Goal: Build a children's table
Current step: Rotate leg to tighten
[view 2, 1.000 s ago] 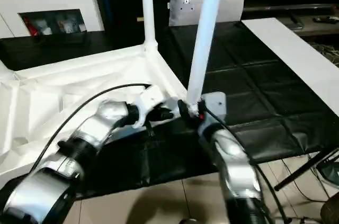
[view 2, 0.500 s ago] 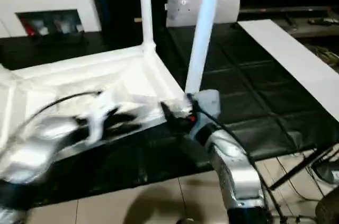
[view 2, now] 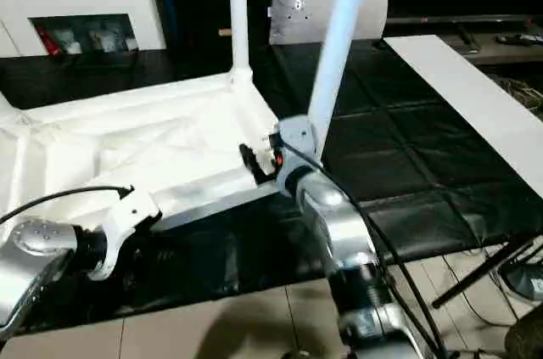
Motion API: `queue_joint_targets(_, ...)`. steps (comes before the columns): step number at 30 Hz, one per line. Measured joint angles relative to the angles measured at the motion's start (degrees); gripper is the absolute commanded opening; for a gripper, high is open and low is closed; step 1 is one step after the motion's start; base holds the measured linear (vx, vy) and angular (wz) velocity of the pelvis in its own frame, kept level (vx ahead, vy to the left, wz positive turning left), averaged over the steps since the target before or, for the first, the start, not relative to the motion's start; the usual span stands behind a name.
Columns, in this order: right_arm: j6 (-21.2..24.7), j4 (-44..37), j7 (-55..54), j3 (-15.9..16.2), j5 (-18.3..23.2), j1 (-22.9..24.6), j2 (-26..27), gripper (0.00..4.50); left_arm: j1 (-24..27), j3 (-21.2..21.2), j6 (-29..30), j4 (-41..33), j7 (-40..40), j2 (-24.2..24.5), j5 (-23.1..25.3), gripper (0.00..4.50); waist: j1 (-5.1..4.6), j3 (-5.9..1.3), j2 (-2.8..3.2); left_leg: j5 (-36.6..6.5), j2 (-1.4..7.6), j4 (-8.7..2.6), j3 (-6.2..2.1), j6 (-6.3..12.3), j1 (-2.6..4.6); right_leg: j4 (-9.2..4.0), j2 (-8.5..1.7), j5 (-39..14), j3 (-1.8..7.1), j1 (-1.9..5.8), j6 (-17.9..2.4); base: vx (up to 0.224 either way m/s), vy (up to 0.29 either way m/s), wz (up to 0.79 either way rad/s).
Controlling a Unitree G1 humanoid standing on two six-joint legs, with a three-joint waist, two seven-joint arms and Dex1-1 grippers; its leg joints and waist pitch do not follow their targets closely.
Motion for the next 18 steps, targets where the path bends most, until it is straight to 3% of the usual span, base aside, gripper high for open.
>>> queue_joint_targets(4, -2.6, 5.9, -3.9, -2.8, 0.0, -3.5, -0.3, 4.5, -0.5, 0.4, -0.1, 1.0, 3.4, -1.2, 0.9, 1.78, 0.44, -0.01, -0.02, 0.0, -0.07, 0.08, 0.0, 0.0, -0.06, -0.01, -0.07, 0.0, 0.0, 0.03, 0.0, 0.0, 0.0, 0.0)
queue_joint_targets(10, -5.5, 9.5, -5.2, -5.3, -0.1, -4.5, -3.5, 4.5, -1.4, 0.4, -0.8, 2.4, 5.6, -1.3, 1.1, 1.78, 1.66, -0.01, -0.01, 0.0, -0.06, 0.11, -0.01, 0.01, -0.03, 0.05, -0.07, 0.0, -0.01, 0.04, 0.0, 0.0, 0.0, 0.0)
queue_joint_targets(15, -9.1, 15.9, -5.7, -8.8, 0.2, -7.0, -10.4, 4.5, -4.4, 0.2, -4.8, 7.0, 10.9, -5.4, 2.2, 1.78, 2.84, 0.04, 0.07, 0.0, -0.06, 0.46, 0.01, 0.03, -0.14, 0.05, -0.1, 0.0, 0.06, 0.23, 0.0, 0.0, 0.0, 0.0)
queue_joint_targets(18, -10.7, 18.3, -5.9, -11.5, 0.2, -7.6, -14.8, 4.5, -5.3, 0.8, -6.3, 7.9, 13.5, -5.8, 2.9, 1.78, 2.84, 0.04, 0.07, 0.0, -0.08, 0.5, 0.03, 0.05, -0.14, 0.06, -0.1, 0.0, 0.16, 0.27, 0.0, 0.0, 0.0, 0.0)
